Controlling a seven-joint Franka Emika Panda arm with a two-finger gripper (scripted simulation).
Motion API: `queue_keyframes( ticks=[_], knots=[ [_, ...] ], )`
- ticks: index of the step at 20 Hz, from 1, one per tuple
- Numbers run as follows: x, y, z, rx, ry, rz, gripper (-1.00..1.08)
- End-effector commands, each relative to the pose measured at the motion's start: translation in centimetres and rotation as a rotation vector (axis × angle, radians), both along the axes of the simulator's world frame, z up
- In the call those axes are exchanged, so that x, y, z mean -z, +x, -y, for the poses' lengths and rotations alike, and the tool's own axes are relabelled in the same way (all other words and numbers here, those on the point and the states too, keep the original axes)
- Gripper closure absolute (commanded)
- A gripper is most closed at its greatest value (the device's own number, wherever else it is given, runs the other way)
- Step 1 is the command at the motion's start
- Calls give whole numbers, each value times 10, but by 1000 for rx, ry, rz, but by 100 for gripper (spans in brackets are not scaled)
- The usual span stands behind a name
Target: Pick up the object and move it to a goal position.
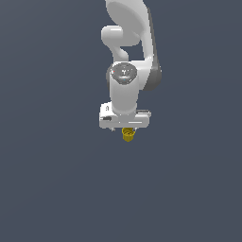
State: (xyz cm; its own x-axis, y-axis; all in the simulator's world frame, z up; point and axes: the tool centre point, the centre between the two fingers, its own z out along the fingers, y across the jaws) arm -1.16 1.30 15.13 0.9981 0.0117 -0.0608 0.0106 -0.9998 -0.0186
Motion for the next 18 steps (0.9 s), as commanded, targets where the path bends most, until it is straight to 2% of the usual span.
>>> queue_keyframes(
  ticks=[1,11,18],
  knots=[
    [0,0,0,0,0,0,-92],
    [-4,6,17,-19,-5,12,-92],
    [-3,5,17,-27,-5,12,-92]
  ],
)
